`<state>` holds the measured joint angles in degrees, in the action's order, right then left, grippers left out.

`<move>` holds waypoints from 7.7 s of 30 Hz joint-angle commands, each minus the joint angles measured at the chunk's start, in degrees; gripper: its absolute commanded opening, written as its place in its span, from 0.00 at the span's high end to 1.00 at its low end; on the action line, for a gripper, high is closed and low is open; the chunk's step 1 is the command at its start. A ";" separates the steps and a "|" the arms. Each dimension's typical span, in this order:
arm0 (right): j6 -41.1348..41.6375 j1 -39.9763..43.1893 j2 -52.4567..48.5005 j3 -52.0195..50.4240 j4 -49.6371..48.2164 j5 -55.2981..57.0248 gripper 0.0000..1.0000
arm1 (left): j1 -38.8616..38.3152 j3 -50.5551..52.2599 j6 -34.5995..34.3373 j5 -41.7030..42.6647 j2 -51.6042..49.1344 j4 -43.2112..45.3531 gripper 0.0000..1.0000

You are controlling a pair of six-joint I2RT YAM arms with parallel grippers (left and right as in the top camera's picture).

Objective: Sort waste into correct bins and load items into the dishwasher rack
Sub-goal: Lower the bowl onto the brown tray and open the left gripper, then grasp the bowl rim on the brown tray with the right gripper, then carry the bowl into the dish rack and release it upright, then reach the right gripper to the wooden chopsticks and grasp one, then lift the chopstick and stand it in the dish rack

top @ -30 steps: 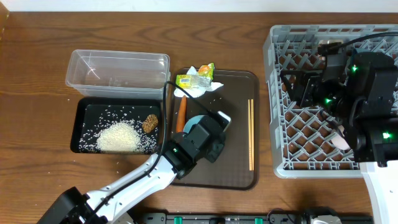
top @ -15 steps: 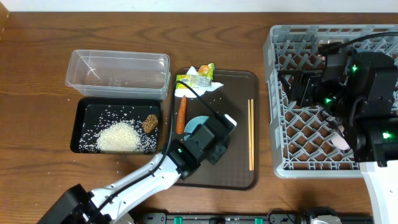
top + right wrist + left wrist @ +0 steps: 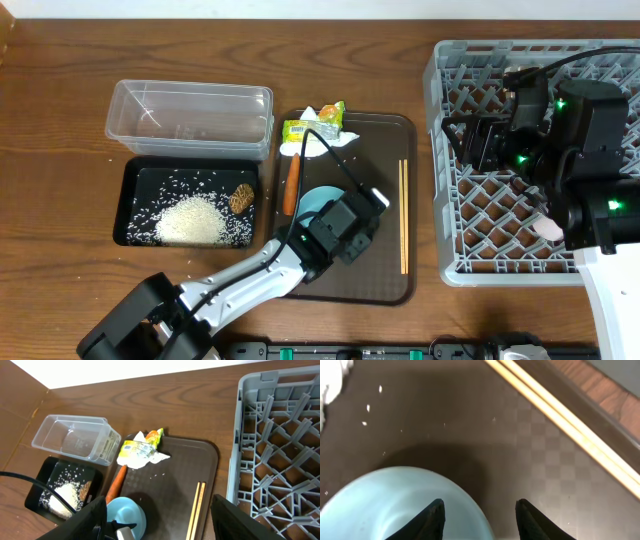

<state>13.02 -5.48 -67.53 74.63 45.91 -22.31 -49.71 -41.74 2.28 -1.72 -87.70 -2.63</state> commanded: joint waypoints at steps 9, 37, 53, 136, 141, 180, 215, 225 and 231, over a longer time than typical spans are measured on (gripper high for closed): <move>0.00 -5.88 -3.06 0.66 4.85 -1.90 0.46 | 3.69 -8.37 -4.15 -0.52 10.93 -8.26 0.50; 6.71 -29.22 -43.65 0.63 1.70 1.11 0.68 | 36.85 -10.03 -13.99 -0.07 39.45 -34.40 0.02; 11.37 -28.46 -47.52 0.63 1.22 1.51 0.99 | 36.85 -9.99 -13.99 -0.07 36.00 -34.88 0.02; 8.57 -13.46 -48.65 12.24 16.92 102.75 0.99 | 36.85 -9.99 -13.99 -0.07 28.87 -34.88 0.02; 8.61 -13.03 -48.65 12.24 16.65 101.44 0.99 | 36.85 -9.99 -13.99 -0.07 28.87 -34.91 0.02; 2.89 -23.98 -38.05 18.14 24.85 59.01 0.04 | 36.85 -9.99 -13.99 -0.07 28.85 -34.88 0.02; 17.49 -24.48 -47.25 9.31 17.00 25.51 0.58 | 36.85 -9.99 -13.99 -0.07 28.85 -34.88 0.02; 17.79 -22.64 -47.25 3.19 12.13 24.00 0.59 | 36.85 -9.99 -13.99 -0.07 28.85 -34.88 0.02; 17.64 -22.67 -47.25 1.16 11.08 23.32 0.62 | 36.85 -9.99 -13.99 -0.07 28.85 -34.88 0.02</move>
<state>29.74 -28.47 -114.08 76.95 57.28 1.26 -13.17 -50.59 -11.81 -1.69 -58.74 -37.45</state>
